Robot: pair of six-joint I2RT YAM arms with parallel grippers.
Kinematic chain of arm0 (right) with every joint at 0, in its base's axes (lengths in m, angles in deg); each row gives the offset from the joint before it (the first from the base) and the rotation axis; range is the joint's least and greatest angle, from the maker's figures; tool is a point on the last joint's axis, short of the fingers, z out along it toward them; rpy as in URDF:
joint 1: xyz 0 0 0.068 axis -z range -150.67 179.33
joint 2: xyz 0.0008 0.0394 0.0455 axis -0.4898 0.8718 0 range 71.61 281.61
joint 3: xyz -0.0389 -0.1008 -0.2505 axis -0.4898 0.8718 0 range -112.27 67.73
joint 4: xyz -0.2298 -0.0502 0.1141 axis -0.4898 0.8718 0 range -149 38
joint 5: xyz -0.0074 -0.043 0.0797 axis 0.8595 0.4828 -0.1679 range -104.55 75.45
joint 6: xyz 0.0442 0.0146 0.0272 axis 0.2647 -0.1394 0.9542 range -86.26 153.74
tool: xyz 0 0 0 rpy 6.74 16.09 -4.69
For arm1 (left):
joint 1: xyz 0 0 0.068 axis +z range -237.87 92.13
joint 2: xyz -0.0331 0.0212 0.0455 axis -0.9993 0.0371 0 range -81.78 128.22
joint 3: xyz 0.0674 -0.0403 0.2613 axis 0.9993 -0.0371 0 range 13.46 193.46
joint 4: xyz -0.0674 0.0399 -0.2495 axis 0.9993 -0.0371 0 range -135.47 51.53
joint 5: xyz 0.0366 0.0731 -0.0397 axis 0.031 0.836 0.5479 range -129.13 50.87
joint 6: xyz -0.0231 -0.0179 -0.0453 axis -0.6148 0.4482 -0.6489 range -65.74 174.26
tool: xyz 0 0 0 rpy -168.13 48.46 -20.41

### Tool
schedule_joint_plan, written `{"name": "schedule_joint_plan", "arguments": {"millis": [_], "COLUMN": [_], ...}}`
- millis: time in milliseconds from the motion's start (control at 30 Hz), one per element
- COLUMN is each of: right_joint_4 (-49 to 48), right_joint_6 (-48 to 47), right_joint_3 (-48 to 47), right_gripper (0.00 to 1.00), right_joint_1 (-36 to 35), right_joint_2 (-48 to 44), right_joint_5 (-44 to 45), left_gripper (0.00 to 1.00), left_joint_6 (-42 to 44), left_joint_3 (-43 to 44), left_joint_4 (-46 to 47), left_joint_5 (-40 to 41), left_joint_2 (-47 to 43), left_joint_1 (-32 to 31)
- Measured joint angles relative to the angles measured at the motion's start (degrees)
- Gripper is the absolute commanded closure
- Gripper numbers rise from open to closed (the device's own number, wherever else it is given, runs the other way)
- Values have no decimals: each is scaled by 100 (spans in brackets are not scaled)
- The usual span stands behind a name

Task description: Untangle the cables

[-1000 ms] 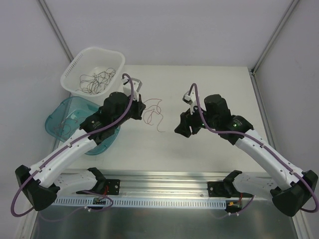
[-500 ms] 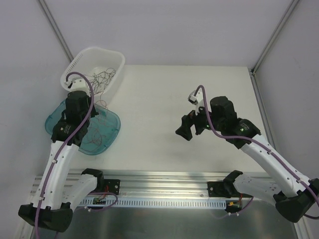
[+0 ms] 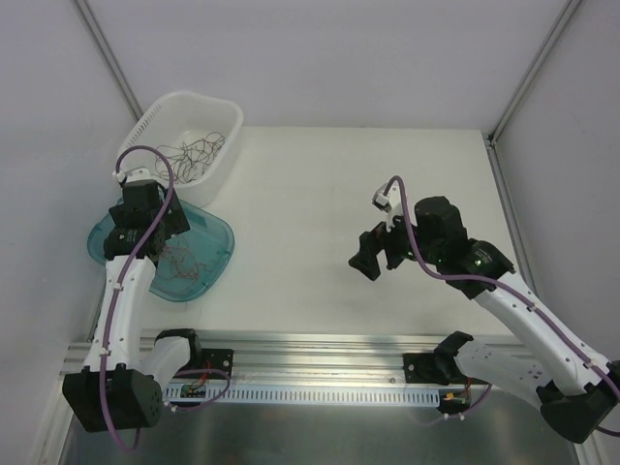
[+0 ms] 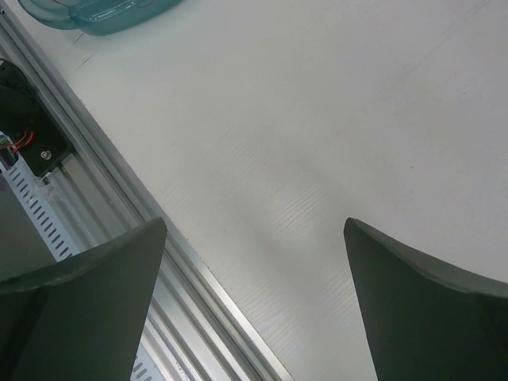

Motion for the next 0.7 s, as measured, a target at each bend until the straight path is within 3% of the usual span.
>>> {"name": "schedule_joint_plan", "arguments": {"millis": [67,433,567,700], "right_joint_4": [48,645,1029,1486], "right_joint_6": [7,542,955,1311], "right_joint_3": [9,-13,-39,-81], "right_gripper": [0,0,1,1], "right_joint_1": [0,0,0,0], "right_joint_2": [-72,-295,-767,-1596], "right_joint_5": [127,1836,2769,3676], "left_gripper": [1,1,1,1], "left_joint_6": [-20,-26,-7,48], "left_joint_3": [20,280,319,426], "left_joint_4": [-9,-391,-660,-1058], "left_joint_5": [-127,-1276,-1790,-1788], "left_joint_2": [-50,-1196,-2076,-2826], "left_joint_1": [2,0,-76,-444]}}
